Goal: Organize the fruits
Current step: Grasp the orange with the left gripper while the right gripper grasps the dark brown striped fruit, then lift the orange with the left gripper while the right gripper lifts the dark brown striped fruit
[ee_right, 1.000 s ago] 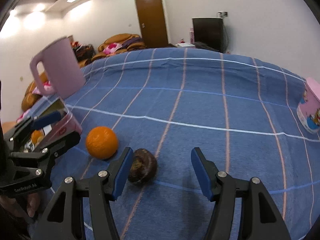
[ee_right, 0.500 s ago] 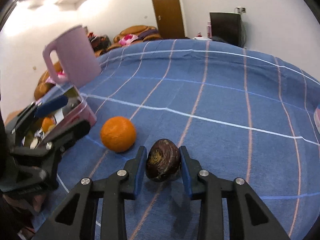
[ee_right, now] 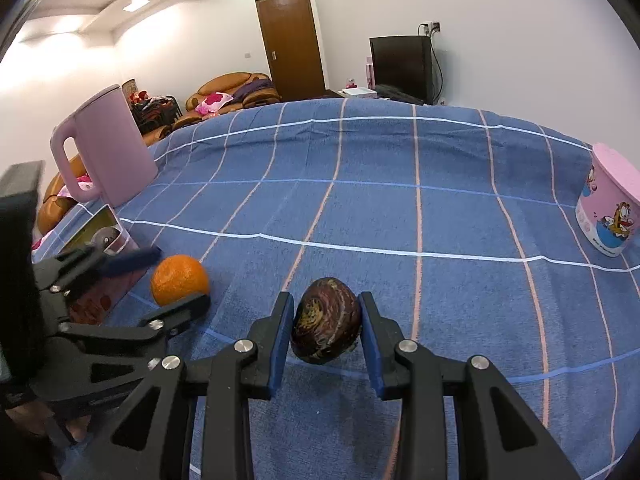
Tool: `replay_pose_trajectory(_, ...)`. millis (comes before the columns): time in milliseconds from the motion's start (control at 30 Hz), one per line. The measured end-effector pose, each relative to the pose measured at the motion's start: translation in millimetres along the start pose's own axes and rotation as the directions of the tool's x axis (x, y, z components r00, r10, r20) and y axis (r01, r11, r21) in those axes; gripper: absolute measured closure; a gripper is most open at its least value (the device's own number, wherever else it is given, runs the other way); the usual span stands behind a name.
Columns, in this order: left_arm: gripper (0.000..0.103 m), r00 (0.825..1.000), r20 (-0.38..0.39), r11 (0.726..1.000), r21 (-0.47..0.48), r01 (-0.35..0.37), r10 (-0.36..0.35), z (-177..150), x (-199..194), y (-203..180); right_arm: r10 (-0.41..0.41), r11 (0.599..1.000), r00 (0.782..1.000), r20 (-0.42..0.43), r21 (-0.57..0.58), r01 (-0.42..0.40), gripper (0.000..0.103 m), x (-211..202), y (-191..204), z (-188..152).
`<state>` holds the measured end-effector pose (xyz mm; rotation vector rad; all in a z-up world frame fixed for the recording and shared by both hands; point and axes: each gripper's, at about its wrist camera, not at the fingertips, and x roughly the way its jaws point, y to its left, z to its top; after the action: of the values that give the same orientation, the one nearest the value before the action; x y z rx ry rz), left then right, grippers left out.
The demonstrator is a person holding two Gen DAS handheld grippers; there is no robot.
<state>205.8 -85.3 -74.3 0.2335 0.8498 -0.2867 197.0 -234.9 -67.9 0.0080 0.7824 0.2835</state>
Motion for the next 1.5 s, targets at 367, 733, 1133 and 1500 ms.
replay_pose_trajectory(367,0.054,0.998,0.065,0.999,-0.039,-0.007,0.010,-4,-14,2,0.048,0.998,0.998,0.041,-0.040,-0.047,0.068,-7,9,-3)
replay_pose_trajectory(733,0.054,0.979,0.178,0.993,-0.070,-0.089,0.101,-6,-37,1,0.049,0.997,0.990,0.136,-0.067,-0.041,0.068,-25,16,-5)
replay_pose_trajectory(1133,0.054,0.966,0.224,0.989,-0.096,-0.108,0.128,-10,-47,2,0.047,0.997,0.982,0.183,-0.070,-0.035,0.068,-33,15,-8)
replay_pose_trajectory(1500,0.054,0.951,0.267,0.985,-0.116,-0.129,0.156,-13,-56,4,0.042,0.996,0.970,0.240,-0.086,-0.022,0.068,-44,18,-11)
